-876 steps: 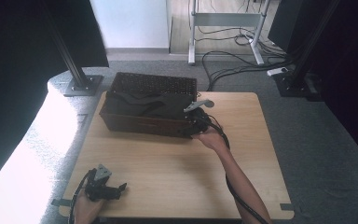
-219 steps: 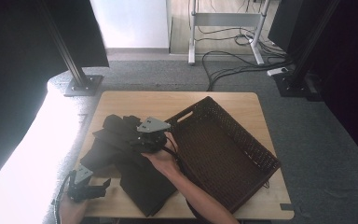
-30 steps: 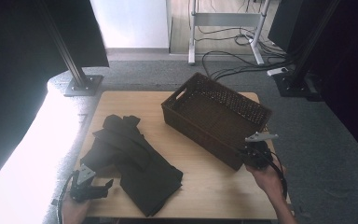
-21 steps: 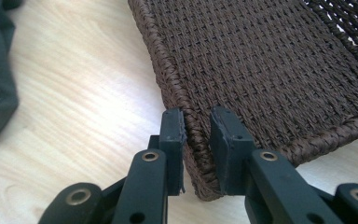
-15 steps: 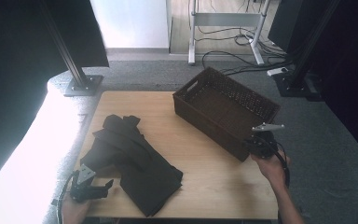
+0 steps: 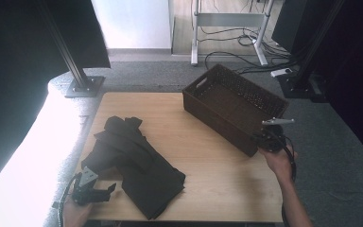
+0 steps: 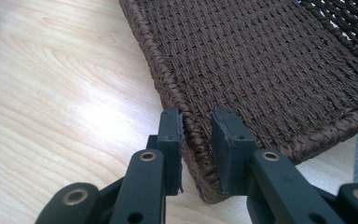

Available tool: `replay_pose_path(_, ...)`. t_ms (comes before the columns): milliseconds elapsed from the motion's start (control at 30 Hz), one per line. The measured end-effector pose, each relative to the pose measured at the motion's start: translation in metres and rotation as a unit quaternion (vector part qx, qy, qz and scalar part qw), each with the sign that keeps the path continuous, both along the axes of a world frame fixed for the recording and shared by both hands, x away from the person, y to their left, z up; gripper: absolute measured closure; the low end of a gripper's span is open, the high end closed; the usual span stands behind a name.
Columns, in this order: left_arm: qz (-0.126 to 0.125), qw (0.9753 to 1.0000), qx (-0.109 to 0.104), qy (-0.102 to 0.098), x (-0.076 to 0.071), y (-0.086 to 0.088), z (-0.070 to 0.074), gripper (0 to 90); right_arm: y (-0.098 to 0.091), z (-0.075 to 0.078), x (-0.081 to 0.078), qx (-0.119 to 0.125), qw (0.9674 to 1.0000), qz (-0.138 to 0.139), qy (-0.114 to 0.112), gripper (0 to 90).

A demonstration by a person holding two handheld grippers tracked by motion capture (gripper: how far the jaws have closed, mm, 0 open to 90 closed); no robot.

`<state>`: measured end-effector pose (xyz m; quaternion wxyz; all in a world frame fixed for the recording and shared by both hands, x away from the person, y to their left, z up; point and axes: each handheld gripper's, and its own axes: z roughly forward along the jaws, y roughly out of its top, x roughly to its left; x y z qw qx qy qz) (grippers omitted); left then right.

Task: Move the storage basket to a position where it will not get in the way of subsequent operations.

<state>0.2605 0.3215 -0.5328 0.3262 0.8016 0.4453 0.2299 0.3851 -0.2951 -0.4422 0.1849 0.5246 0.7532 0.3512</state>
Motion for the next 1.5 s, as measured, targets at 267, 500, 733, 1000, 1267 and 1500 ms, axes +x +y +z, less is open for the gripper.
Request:
replay_pose_path(267,0.004,1.0000,0.000,-0.001,0.000,0.001,0.000,0.3,-0.006,0.000,0.013,-0.009,0.9998,-0.017,-0.002,71.7)
replay_pose_path(500,0.003,1.0000,0.002,0.000,0.000,0.000,0.000,0.4,-0.012,0.000,0.024,-0.016,0.9993,-0.032,-0.008,71.4)
replay_pose_path(733,0.004,1.0000,0.002,-0.001,0.000,0.000,0.000,0.4,-0.021,0.000,0.036,-0.026,0.9986,-0.046,-0.012,70.8)
replay_pose_path(1000,0.004,1.0000,0.003,-0.001,0.000,0.000,0.000,0.5,-0.031,-0.001,0.047,-0.034,0.9976,-0.058,-0.018,70.3)
replay_pose_path(1267,0.004,1.0000,0.004,0.000,0.000,0.000,0.000,0.5,-0.039,-0.001,0.057,-0.035,0.9968,-0.068,-0.024,69.8)
replay_pose_path(1500,0.005,1.0000,0.004,-0.001,0.000,0.000,-0.001,0.5,-0.045,-0.002,0.066,-0.038,0.9960,-0.076,-0.026,69.4)
